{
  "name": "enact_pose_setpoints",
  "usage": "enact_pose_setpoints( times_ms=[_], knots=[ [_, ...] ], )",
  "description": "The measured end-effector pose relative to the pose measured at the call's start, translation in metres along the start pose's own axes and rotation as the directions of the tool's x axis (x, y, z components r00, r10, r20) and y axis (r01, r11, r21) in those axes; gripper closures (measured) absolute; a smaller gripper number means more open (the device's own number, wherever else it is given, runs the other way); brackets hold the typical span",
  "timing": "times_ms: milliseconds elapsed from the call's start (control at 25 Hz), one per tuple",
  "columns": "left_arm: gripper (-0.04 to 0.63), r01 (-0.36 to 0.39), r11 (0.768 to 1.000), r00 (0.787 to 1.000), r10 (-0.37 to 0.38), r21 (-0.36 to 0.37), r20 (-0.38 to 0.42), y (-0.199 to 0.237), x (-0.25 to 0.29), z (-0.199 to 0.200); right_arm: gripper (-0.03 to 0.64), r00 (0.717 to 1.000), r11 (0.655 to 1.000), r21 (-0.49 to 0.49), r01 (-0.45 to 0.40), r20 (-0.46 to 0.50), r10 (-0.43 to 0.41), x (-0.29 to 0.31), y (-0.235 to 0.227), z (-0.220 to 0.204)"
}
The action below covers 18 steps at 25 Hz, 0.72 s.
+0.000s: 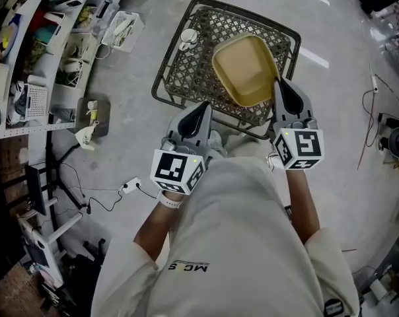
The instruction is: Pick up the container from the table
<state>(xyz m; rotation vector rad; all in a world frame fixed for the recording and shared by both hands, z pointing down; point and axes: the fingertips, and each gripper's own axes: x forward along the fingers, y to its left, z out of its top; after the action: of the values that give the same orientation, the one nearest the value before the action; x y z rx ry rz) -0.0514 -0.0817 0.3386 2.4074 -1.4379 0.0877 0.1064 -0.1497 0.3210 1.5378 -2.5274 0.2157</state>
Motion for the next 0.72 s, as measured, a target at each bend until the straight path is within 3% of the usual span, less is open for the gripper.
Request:
enact_pose_setpoints(
  times_ms=[400, 720],
  knots=[
    [0.575, 0.027, 1.0, 0.999, -0.027, 0.013, 0.037, -0.014, 0.008, 0.015, 0.588, 0.993, 0.998, 0.034, 0.044, 0.112, -0.048, -0.054, -0.014, 0.04],
    [0.575, 0.024, 1.0, 0.999, -0.025, 0.013, 0.045, -0.016, 0.004, 0.019, 0.586, 0.985, 0.994, 0.081, 0.078, 0.15, -0.089, -0.081, -0.02, 0.035]
  ],
)
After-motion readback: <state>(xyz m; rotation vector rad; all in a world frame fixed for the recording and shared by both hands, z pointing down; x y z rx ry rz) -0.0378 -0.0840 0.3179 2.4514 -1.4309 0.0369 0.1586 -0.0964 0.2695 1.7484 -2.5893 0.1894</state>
